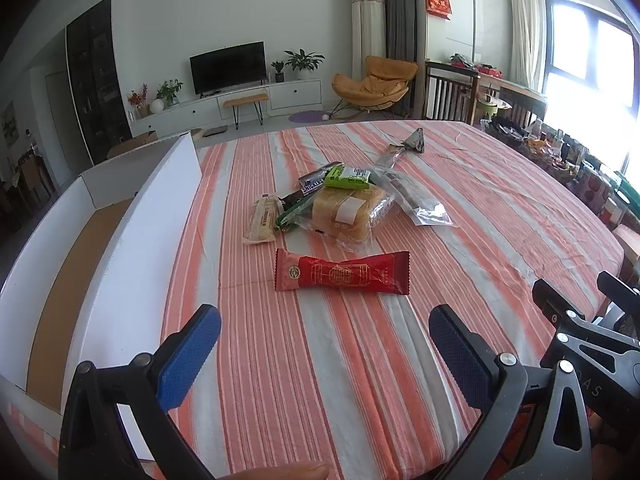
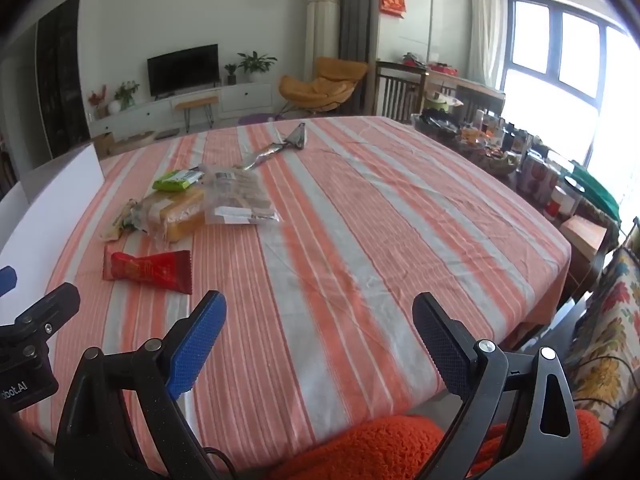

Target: Organize snacks

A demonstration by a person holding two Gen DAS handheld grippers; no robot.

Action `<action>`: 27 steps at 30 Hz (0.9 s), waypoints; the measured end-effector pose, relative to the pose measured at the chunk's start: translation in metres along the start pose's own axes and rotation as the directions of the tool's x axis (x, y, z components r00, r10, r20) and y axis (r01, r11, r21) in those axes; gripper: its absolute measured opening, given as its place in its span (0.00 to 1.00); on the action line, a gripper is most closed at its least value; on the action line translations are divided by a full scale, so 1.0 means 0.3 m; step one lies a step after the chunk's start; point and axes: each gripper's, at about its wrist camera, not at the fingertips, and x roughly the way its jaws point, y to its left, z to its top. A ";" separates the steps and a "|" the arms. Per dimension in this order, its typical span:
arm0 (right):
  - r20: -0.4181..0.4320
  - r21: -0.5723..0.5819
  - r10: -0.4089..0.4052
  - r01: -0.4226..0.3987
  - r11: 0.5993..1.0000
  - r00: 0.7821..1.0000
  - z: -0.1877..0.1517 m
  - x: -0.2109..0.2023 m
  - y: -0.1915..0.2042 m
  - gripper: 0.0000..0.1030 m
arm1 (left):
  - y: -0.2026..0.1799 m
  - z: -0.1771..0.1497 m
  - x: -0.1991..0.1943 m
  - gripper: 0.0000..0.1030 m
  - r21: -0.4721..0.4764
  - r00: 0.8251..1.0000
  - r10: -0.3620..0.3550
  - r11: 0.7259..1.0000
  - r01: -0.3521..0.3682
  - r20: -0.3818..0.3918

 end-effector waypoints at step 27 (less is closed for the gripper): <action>-0.001 -0.001 -0.002 0.002 1.000 1.000 0.000 0.000 0.000 0.93 | -0.003 -0.021 0.029 1.00 -0.003 1.000 -0.011 1.000 0.011 -0.028</action>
